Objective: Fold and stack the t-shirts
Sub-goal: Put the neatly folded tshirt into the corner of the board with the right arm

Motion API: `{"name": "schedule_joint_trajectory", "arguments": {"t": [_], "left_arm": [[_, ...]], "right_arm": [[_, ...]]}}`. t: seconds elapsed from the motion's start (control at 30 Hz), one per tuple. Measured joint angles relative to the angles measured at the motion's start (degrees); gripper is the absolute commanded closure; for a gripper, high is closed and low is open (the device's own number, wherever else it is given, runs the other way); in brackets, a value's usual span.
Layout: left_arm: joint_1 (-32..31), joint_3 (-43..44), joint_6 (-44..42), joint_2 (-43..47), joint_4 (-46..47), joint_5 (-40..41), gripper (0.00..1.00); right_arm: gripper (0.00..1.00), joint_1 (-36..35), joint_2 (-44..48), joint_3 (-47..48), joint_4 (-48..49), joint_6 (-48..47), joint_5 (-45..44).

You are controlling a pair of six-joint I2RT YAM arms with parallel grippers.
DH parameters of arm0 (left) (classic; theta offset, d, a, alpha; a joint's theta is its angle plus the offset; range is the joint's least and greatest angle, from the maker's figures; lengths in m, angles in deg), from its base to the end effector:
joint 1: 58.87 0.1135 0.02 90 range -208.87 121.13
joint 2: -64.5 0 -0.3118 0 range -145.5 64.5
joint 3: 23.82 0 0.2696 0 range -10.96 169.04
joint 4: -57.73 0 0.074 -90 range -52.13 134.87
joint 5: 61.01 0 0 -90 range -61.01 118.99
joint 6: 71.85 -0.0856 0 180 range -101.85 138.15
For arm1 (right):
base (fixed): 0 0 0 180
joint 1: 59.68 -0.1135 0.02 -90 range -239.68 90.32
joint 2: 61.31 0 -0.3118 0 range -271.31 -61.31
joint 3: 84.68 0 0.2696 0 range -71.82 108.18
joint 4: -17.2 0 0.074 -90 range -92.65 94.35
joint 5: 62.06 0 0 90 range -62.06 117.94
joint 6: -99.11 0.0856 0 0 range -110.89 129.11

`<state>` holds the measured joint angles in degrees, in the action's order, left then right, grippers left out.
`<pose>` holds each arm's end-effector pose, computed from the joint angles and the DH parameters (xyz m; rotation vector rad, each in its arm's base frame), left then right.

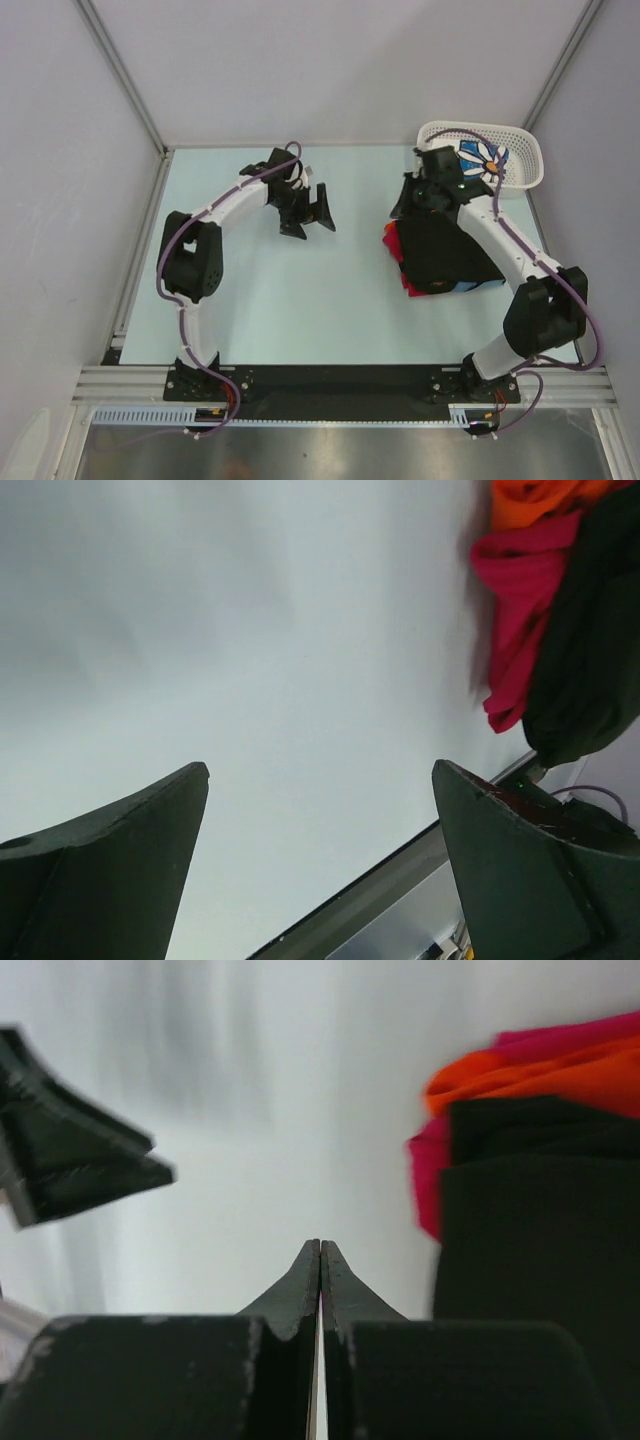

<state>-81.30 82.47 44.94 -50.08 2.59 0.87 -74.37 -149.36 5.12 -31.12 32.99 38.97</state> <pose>0.4314 -0.2217 0.2245 0.0586 2.7882 -0.9076 0.3707 0.1141 0.3186 0.1016 2.4324 0.5417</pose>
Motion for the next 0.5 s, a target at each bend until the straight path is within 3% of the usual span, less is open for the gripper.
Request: {"name": "schedule_joint_trajectory", "arguments": {"t": [0.2, 0.5], "left_arm": [[0.8, -0.9, -1.8, 0.3, -0.6, 1.0, 0.0], [1.5, -0.9, -3.0, 0.3, -0.7, 1.0, 0.0]], "right_arm": [[1.0, -9.7, -2.6, 1.6, -2.2, 0.5, 1.0], [1.0, -13.4, -10.3, -2.1, -4.4, 0.9, -2.4]]}}
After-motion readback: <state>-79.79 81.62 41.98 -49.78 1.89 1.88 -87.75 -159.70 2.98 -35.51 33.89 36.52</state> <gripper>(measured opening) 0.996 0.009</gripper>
